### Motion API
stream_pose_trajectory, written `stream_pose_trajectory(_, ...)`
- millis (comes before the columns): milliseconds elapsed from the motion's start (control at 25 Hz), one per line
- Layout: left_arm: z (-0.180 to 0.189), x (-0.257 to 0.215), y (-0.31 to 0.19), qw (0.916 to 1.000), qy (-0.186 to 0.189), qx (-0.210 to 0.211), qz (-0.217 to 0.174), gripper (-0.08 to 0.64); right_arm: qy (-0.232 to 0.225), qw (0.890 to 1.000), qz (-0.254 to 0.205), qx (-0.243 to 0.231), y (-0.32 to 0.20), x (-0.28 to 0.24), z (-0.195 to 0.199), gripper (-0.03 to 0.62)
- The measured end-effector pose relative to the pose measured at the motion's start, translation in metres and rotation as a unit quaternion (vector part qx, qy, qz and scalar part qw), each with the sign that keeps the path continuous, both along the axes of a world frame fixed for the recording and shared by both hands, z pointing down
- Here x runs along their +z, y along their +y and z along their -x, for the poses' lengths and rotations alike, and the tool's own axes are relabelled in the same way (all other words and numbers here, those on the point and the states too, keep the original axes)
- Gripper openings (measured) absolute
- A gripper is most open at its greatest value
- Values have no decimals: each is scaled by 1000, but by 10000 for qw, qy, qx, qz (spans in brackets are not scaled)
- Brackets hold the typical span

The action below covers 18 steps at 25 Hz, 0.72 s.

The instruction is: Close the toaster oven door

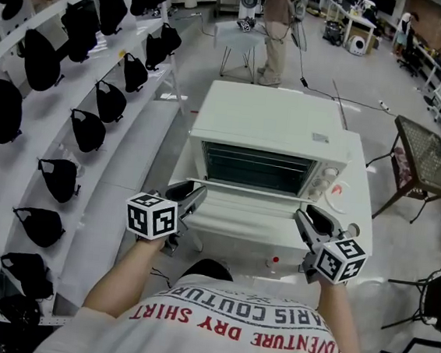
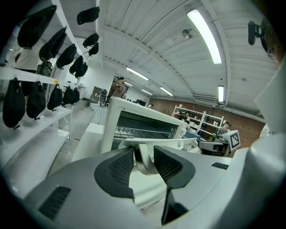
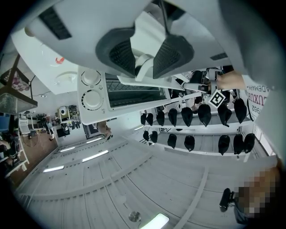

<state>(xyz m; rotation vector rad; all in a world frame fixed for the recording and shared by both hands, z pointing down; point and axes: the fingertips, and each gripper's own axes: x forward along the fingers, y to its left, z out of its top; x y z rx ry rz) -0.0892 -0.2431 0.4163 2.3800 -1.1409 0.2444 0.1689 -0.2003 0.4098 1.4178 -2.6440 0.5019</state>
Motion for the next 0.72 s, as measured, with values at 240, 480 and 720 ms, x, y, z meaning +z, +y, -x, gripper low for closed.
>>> stream_pose_trajectory(240,-2,-8,-14,9999,154,-26,69,149,-80,9999,-111,44,-14,-10,-2,130)
stream_pose_trajectory(480,-4,-18,-30,9995,283,-38,124,150,-127,9997,-206,60,-29,-21,-5,130)
stream_pose_trajectory(720,-7,-24,-46,9990,400,-70,206,153,-125,9995,-281,77,-45,-28,-9,129)
